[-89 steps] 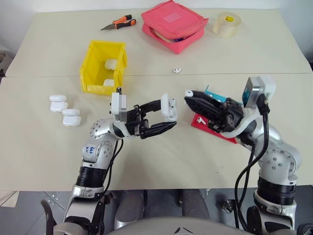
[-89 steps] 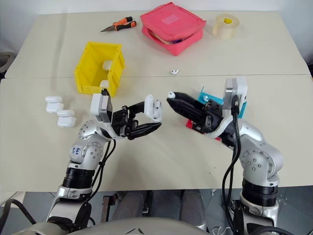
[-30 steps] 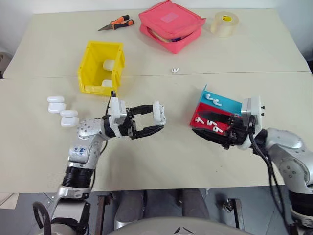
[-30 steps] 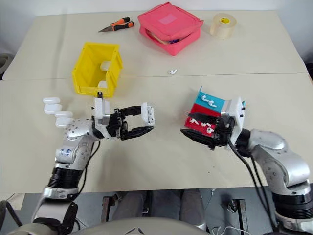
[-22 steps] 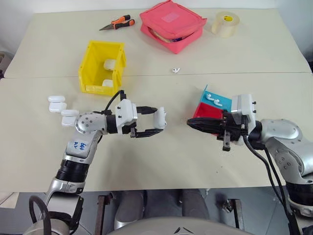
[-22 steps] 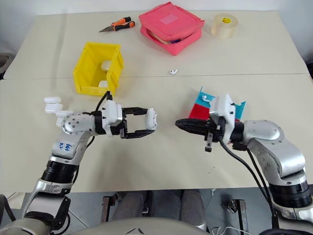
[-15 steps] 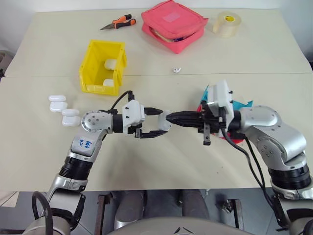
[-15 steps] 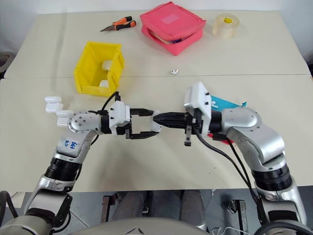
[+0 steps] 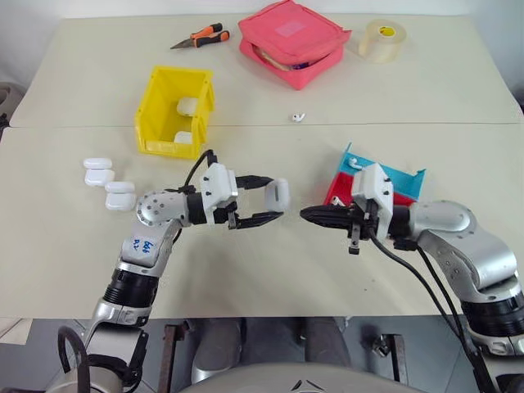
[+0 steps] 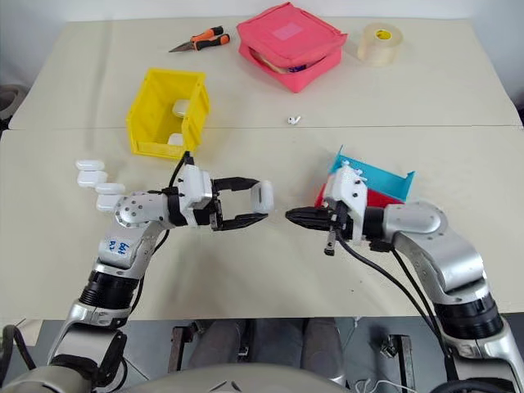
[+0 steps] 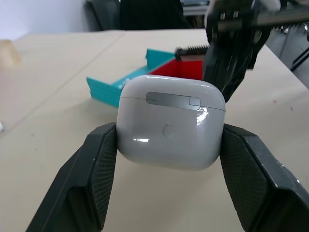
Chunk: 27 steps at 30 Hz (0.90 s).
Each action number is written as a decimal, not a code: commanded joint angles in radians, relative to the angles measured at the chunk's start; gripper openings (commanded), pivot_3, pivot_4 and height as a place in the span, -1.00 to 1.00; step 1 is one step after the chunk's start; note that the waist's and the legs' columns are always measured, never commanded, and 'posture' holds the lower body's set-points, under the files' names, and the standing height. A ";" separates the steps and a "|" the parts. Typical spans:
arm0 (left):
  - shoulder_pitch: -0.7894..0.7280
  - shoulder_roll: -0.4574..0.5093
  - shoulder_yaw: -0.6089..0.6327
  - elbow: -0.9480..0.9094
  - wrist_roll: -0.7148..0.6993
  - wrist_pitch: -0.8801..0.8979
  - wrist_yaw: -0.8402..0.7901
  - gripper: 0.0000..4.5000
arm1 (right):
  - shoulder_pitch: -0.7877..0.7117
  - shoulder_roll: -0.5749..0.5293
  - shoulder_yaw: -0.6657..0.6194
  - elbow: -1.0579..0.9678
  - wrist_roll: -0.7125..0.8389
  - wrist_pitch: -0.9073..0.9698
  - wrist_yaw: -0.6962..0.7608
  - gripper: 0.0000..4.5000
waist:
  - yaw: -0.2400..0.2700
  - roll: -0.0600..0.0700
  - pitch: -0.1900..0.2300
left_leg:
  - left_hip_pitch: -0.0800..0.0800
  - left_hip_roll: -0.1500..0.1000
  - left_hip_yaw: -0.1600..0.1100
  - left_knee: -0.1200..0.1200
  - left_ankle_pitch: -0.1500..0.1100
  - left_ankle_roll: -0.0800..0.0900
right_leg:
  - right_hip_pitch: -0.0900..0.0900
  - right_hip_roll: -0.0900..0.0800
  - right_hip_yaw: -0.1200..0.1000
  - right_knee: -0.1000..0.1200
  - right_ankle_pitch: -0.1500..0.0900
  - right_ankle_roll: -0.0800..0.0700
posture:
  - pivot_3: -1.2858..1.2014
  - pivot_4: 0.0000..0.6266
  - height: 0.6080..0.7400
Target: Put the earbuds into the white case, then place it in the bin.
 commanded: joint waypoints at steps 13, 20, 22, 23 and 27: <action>0.251 0.000 0.413 -0.186 -0.173 0.148 0.385 0.25 | 0.174 0.105 -0.216 -0.141 0.012 -0.294 -0.055 0.98 | 0.001 0.000 0.000 | 0.002 0.000 0.000 0.000 0.000 0.000 | 0.000 0.000 0.002 0.001 0.000 0.000 | 0.03 -0.52 1.00; 0.210 -0.038 0.485 -0.133 -0.143 0.194 0.612 0.25 | 0.161 0.118 -0.178 -0.145 -0.029 -0.360 -0.066 0.98 | 0.006 0.000 0.000 | 0.002 0.000 0.000 0.000 0.000 0.000 | 0.001 0.000 0.002 0.001 0.000 0.000 | 0.03 -0.52 1.00; 0.106 -0.032 0.475 -0.059 -0.124 0.187 0.649 0.25 | 0.155 0.116 -0.174 -0.138 -0.029 -0.360 -0.071 0.98 | 0.009 -0.001 0.000 | 0.002 -0.001 -0.001 0.000 0.000 0.000 | 0.001 0.000 0.002 0.001 0.000 0.000 | 0.03 -0.52 1.00; 0.046 -0.019 0.458 -0.012 -0.095 0.189 0.669 0.25 | 0.151 0.116 -0.174 -0.134 -0.030 -0.361 -0.073 0.98 | 0.009 -0.002 0.000 | 0.001 -0.001 -0.001 0.001 0.000 0.000 | 0.001 0.000 0.001 0.002 0.000 0.000 | 0.03 -0.52 1.00; -0.110 0.006 0.415 0.129 -0.049 0.222 0.692 0.25 | 0.135 0.118 -0.164 -0.130 -0.031 -0.352 -0.085 0.98 | 0.001 -0.003 -0.001 | 0.002 -0.001 0.000 0.000 0.000 0.000 | 0.001 0.000 0.001 0.002 0.000 0.000 | 0.03 -0.52 1.00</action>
